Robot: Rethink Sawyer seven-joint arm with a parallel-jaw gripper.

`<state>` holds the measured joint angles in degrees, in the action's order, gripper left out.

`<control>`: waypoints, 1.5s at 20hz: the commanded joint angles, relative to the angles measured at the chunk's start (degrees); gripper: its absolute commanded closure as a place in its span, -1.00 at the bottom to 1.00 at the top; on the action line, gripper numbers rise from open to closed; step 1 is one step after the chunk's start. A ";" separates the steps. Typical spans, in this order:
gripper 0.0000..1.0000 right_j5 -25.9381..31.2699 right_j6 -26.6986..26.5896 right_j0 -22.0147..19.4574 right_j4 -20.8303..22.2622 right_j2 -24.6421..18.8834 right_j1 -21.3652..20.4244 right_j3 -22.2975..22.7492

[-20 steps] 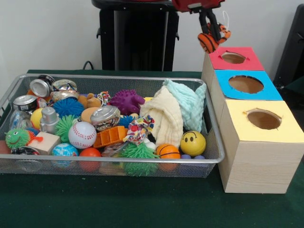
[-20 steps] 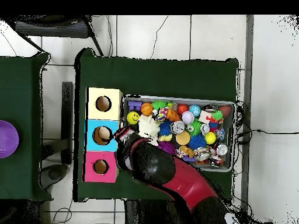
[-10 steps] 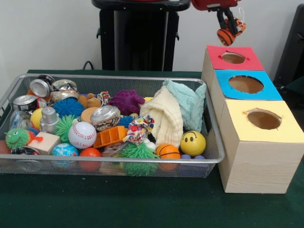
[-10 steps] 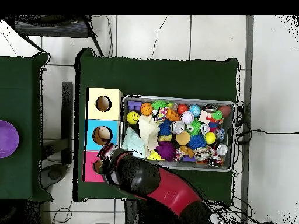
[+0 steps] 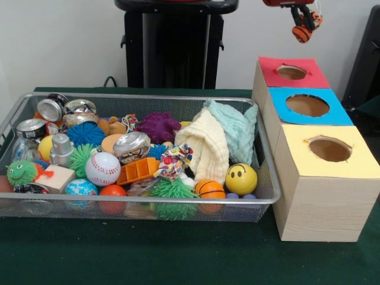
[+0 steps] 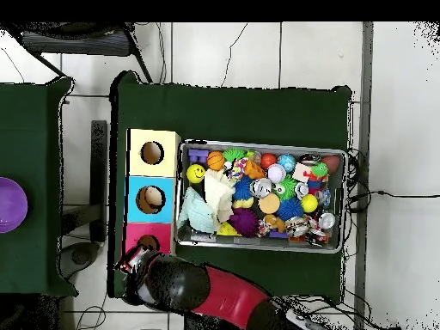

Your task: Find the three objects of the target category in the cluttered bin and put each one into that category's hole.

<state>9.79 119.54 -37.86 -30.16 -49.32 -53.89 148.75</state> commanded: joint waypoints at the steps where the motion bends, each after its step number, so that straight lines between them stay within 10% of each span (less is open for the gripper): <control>1: 1.00 -15.40 15.40 0.34 3.92 -0.28 13.52 -1.16; 20: 1.00 -6.51 13.69 0.66 2.18 3.75 5.62 -5.49; 30: 1.00 -7.47 7.80 1.08 4.84 9.04 12.84 -10.70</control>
<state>-0.17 121.91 -36.71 -25.36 -44.81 -45.38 146.80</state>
